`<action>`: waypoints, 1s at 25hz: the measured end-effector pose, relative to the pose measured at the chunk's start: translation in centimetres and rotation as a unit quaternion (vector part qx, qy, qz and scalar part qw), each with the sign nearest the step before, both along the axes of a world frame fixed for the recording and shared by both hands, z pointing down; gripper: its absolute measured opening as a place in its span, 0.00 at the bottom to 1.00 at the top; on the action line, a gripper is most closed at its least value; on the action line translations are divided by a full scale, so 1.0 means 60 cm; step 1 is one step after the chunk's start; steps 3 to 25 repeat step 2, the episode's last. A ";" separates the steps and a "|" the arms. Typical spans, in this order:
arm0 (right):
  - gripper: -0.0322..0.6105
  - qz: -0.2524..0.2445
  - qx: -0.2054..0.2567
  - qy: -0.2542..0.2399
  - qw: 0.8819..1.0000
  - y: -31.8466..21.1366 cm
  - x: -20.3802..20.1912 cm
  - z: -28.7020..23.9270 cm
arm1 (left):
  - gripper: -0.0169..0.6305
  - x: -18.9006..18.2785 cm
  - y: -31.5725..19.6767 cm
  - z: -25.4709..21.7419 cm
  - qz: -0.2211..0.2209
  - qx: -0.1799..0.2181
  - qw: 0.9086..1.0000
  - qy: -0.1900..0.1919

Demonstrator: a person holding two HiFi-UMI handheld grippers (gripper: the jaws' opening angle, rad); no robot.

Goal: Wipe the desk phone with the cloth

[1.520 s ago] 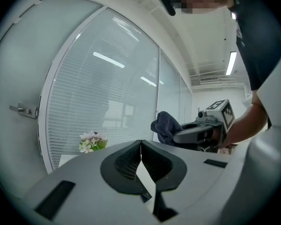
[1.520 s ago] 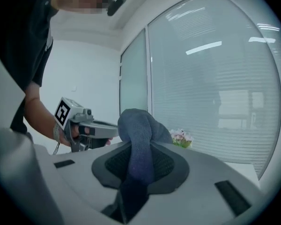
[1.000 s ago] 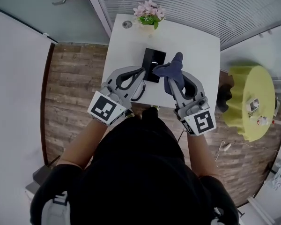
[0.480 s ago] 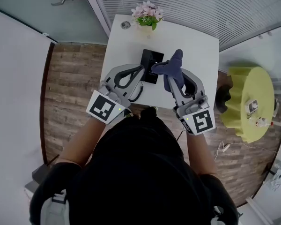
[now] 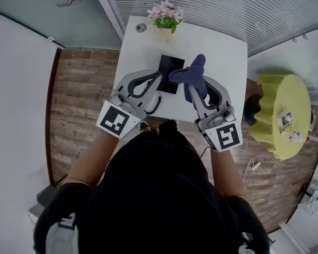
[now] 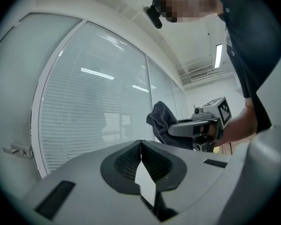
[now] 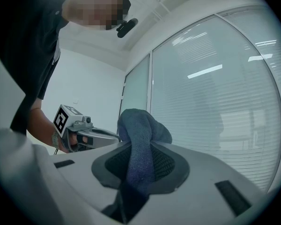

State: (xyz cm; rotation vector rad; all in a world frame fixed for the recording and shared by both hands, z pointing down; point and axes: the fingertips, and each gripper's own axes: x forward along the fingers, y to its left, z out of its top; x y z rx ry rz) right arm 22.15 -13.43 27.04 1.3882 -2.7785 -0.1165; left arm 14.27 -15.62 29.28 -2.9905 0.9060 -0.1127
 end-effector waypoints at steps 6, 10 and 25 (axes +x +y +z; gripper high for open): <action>0.20 0.001 0.002 0.000 1.000 0.000 0.001 -0.002 | 0.04 0.001 0.000 -0.002 0.000 0.001 1.000 0.001; 0.20 0.001 0.002 0.000 1.000 0.000 0.001 -0.002 | 0.04 0.001 0.000 -0.002 0.000 0.001 1.000 0.001; 0.20 0.001 0.002 0.000 1.000 0.000 0.001 -0.002 | 0.04 0.001 0.000 -0.002 0.000 0.001 1.000 0.001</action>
